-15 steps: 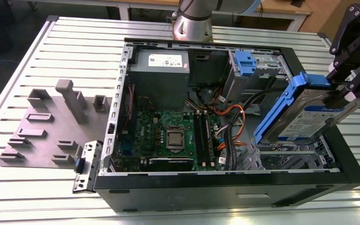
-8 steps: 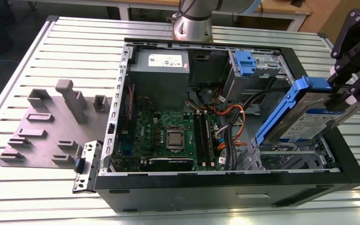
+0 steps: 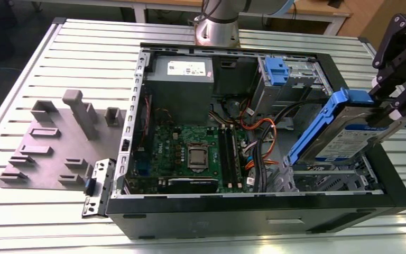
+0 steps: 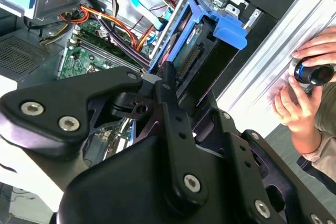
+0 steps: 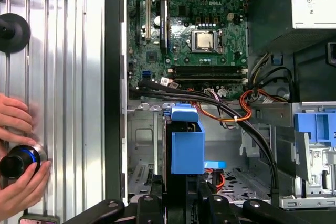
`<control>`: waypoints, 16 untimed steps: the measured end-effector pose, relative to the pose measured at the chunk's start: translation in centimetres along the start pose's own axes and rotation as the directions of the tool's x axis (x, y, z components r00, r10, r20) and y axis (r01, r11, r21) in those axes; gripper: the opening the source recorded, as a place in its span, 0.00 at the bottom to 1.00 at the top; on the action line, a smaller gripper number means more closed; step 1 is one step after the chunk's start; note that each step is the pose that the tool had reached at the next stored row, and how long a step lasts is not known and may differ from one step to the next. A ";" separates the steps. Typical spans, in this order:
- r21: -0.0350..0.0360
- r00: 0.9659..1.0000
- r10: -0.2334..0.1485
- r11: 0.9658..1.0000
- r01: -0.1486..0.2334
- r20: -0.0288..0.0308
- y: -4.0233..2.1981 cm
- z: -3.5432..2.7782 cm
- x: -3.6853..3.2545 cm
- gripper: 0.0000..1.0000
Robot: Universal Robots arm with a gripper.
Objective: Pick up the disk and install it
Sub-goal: 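Insert the disk into the insertion slot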
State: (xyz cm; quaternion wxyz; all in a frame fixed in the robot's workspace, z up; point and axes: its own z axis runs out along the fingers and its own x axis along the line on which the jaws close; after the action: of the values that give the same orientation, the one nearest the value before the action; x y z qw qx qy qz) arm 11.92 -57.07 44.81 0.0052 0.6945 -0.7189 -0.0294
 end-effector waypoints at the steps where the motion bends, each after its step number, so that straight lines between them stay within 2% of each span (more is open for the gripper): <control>1: 0.000 1.000 0.000 1.000 0.000 0.000 0.00 0.00 0.00 0.35; 6: 0.000 1.000 0.000 1.000 0.000 0.000 0.00 0.05 -0.01 0.35; 12: 0.000 1.000 0.000 1.000 0.000 0.000 -0.03 0.66 0.02 0.35; 16: 0.000 1.000 0.000 1.000 0.000 0.000 -0.04 0.80 0.03 0.35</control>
State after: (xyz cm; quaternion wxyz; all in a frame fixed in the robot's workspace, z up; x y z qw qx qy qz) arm 11.92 -57.07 44.01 0.0052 0.6945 -0.7189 -0.0294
